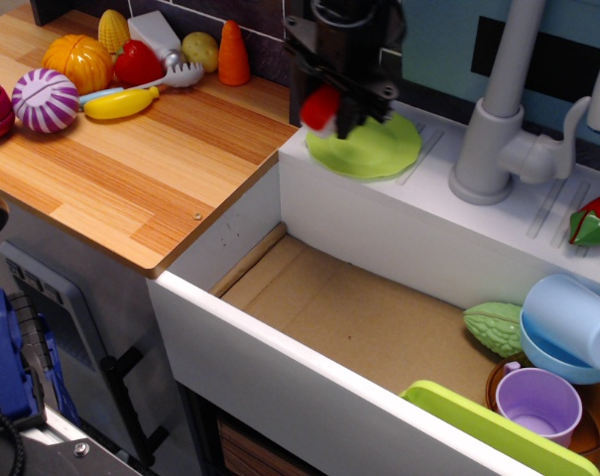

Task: Put sushi on plate

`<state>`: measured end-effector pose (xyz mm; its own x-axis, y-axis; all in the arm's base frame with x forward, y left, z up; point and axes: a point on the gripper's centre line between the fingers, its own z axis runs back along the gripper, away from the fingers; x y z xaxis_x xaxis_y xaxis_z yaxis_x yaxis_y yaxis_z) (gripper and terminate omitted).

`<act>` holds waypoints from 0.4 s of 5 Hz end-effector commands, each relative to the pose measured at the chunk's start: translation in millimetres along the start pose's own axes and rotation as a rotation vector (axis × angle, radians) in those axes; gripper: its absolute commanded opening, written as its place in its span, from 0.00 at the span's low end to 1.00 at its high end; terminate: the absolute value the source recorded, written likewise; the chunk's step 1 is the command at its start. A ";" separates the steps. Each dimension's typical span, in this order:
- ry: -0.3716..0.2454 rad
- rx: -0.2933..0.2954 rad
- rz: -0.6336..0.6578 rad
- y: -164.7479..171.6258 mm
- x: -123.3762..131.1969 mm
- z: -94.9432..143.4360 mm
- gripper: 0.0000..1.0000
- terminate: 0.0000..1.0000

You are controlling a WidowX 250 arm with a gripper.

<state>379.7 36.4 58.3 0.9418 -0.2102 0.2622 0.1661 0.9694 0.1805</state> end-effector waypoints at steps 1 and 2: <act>-0.101 -0.013 0.000 13.4 22.9 5.0 0.00 0.00; -0.116 -0.030 -0.015 19.4 23.1 -9.3 0.00 0.00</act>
<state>398.7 51.0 35.7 0.9175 -0.2384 0.3182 0.2093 0.9701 0.1232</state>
